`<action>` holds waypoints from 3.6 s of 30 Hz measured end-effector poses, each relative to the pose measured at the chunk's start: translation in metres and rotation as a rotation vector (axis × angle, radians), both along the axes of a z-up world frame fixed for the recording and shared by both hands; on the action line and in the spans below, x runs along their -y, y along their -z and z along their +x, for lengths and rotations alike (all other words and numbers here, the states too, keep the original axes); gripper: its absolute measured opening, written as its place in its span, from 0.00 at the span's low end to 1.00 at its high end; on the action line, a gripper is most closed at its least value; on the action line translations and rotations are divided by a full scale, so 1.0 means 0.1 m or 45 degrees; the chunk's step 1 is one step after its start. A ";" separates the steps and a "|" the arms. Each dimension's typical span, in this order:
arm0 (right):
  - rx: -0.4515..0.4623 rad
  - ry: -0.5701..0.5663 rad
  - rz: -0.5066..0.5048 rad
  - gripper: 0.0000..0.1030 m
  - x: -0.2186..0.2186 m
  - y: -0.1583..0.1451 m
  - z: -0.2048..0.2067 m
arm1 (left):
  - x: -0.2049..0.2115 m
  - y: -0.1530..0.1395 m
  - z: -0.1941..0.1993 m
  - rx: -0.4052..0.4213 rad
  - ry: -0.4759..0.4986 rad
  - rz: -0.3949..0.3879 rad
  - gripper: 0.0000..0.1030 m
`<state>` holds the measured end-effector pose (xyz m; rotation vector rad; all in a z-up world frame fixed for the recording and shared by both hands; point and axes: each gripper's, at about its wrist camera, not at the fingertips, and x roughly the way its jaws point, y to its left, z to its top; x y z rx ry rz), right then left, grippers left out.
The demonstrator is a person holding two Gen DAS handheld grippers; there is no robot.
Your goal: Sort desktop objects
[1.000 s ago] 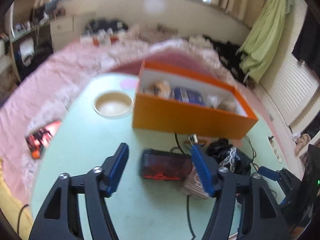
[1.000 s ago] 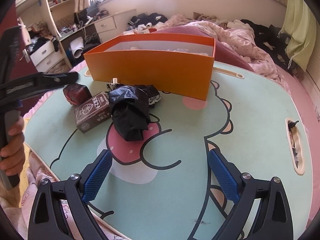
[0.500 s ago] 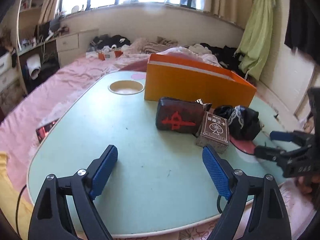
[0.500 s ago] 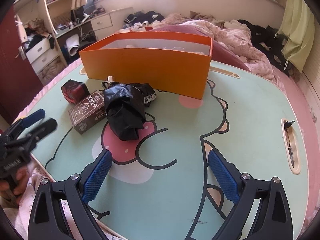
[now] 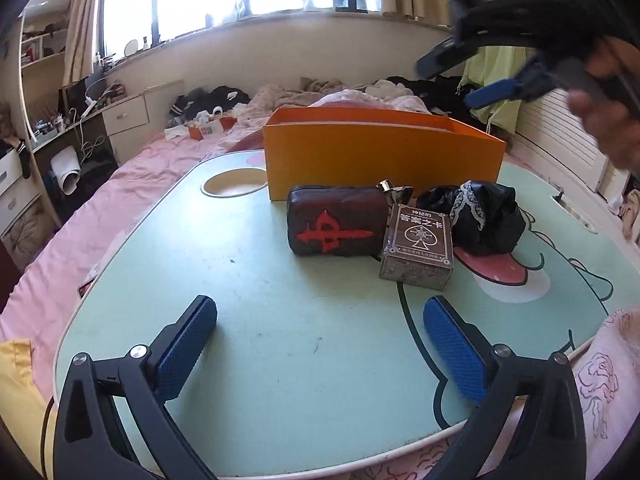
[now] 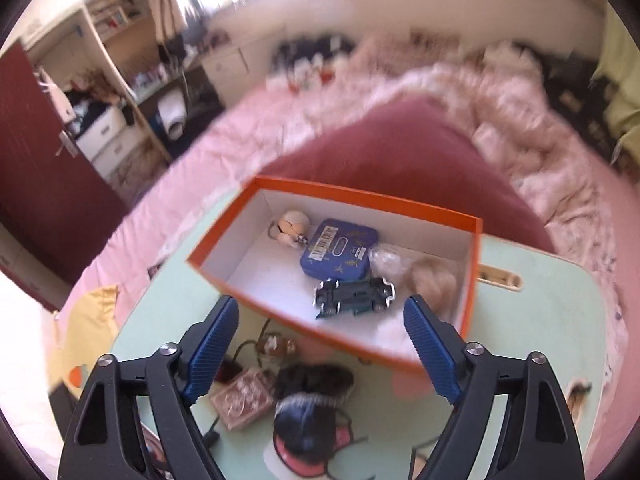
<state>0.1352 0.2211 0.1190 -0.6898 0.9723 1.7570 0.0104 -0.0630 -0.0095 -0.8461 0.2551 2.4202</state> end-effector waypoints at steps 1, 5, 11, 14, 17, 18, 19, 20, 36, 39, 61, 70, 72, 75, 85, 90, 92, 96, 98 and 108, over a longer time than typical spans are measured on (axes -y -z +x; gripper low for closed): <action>-0.009 -0.006 -0.068 0.75 -0.13 0.06 0.00 | 0.00 0.00 0.02 -0.001 0.000 0.001 1.00; -0.010 -0.008 -0.358 0.70 -0.62 0.38 -0.02 | 0.01 0.01 0.03 -0.006 0.003 0.006 1.00; 0.212 -0.038 -0.473 0.76 -0.75 0.62 -0.20 | 0.01 0.00 0.03 -0.012 0.008 0.014 1.00; 0.330 -0.086 -0.487 0.87 -0.77 0.71 -0.33 | 0.01 0.00 0.04 -0.012 0.008 0.015 1.00; 0.389 -0.082 -0.497 0.89 -0.81 0.76 -0.37 | 0.01 0.00 0.04 -0.012 0.009 0.014 1.00; 0.392 -0.093 -0.499 0.88 -0.82 0.76 -0.37 | 0.01 0.01 0.04 -0.012 0.009 0.015 1.00; 0.393 -0.102 -0.501 0.88 -0.82 0.76 -0.37 | 0.01 0.00 0.04 -0.013 0.009 0.016 1.00; 0.394 -0.107 -0.506 0.88 -0.82 0.75 -0.36 | 0.01 0.00 0.04 -0.012 0.009 0.015 1.00; 0.260 -0.055 -0.388 0.70 -0.61 0.44 -0.17 | -0.01 0.01 0.06 -0.016 0.013 0.017 1.00; 0.186 -0.041 -0.296 0.70 -0.53 0.19 -0.05 | 0.00 0.01 0.06 -0.016 0.013 0.017 1.00; 0.066 0.033 -0.223 0.71 0.54 0.60 0.25 | 0.01 0.01 0.07 -0.016 0.015 0.020 1.00; -0.056 0.131 -0.046 0.77 0.69 0.51 0.13 | 0.00 0.01 0.07 -0.016 0.017 0.021 1.00; -0.048 0.136 -0.020 0.79 0.84 0.52 0.13 | 0.00 0.01 0.07 -0.016 0.016 0.020 1.00; 0.022 0.130 0.009 0.79 1.09 0.59 0.10 | 0.00 0.01 0.07 -0.017 0.016 0.020 1.00; 0.312 0.116 0.158 0.99 1.51 0.91 -0.25 | 0.00 0.01 0.06 -0.015 0.021 0.018 1.00; 0.302 0.122 0.162 1.00 1.49 0.92 -0.23 | -0.02 -0.01 0.05 -0.015 0.024 0.017 1.00; 0.302 0.123 0.164 1.00 1.48 0.92 -0.22 | -0.01 -0.01 0.05 -0.014 0.024 0.018 1.00; 0.313 0.133 0.165 1.00 1.48 0.92 -0.22 | -0.01 -0.01 0.05 -0.016 0.025 0.019 1.00; 0.313 0.134 0.166 1.00 1.48 0.92 -0.22 | -0.01 -0.01 0.05 -0.015 0.025 0.019 1.00; 0.316 0.147 0.169 1.00 1.48 0.90 -0.22 | -0.01 -0.01 0.06 -0.015 0.026 0.020 1.00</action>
